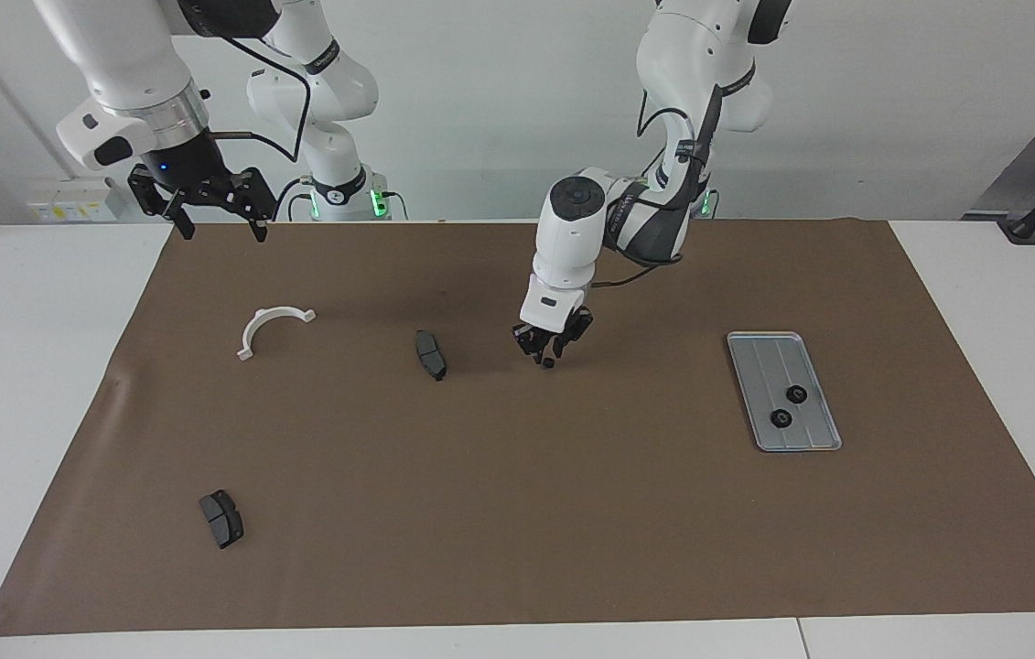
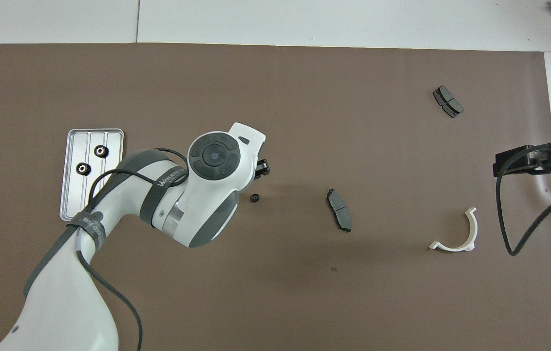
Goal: Place bearing gear from tray to pile
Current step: 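Return the left gripper to the tray and grasp a second gear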
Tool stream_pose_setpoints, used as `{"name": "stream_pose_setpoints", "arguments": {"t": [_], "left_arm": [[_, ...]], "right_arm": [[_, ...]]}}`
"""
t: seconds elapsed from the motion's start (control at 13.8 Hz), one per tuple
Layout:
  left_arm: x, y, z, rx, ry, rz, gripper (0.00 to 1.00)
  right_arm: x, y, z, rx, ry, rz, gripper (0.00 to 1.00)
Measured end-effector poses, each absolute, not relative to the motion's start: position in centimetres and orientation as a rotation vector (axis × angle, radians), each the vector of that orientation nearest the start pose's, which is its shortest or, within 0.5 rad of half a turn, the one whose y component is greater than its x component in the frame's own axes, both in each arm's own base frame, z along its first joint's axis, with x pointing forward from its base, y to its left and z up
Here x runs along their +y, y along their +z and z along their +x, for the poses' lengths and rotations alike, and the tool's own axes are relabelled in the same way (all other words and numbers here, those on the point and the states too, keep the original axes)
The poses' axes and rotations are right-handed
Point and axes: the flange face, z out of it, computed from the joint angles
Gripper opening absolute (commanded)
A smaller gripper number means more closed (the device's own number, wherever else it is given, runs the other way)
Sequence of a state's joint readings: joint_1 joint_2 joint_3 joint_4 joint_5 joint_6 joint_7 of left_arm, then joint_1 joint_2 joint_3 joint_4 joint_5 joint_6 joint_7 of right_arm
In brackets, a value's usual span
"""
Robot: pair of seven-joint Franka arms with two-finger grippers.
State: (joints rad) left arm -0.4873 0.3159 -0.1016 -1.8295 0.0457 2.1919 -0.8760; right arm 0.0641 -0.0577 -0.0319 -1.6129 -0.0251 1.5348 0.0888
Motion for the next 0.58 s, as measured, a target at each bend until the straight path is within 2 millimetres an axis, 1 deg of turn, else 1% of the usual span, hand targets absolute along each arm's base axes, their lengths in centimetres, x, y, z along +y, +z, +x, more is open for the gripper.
{"name": "stream_pose_setpoints", "arguments": {"t": [0.07, 0.15, 0.29, 0.44, 0.51, 0.58], "left_arm": [[-32.0, 37.0, 55.1, -0.386, -0.057, -3.136, 0.8], [-28.6, 37.2, 56.9, -0.347, -0.052, -3.134, 0.8], [-21.2, 37.3, 60.0, -0.261, -0.045, -3.133, 0.8], [-14.8, 37.2, 61.8, -0.166, -0.037, -3.134, 0.79], [-12.1, 37.2, 62.3, -0.125, -0.035, -3.134, 0.79], [-10.0, 37.1, 62.7, -0.099, -0.033, -3.134, 0.78]], "right_arm": [[1.4, 63.3, 53.2, 0.09, 0.03, -3.165, 1.0], [1.4, 63.3, 53.2, 0.09, 0.03, -3.165, 1.0], [1.4, 63.3, 53.2, 0.09, 0.03, -3.165, 1.0], [1.4, 63.3, 53.2, 0.09, 0.03, -3.165, 1.0], [1.3, 63.3, 53.2, 0.093, 0.03, -3.164, 1.0], [1.1, 63.3, 53.3, 0.1, 0.03, -3.164, 1.0]]}}
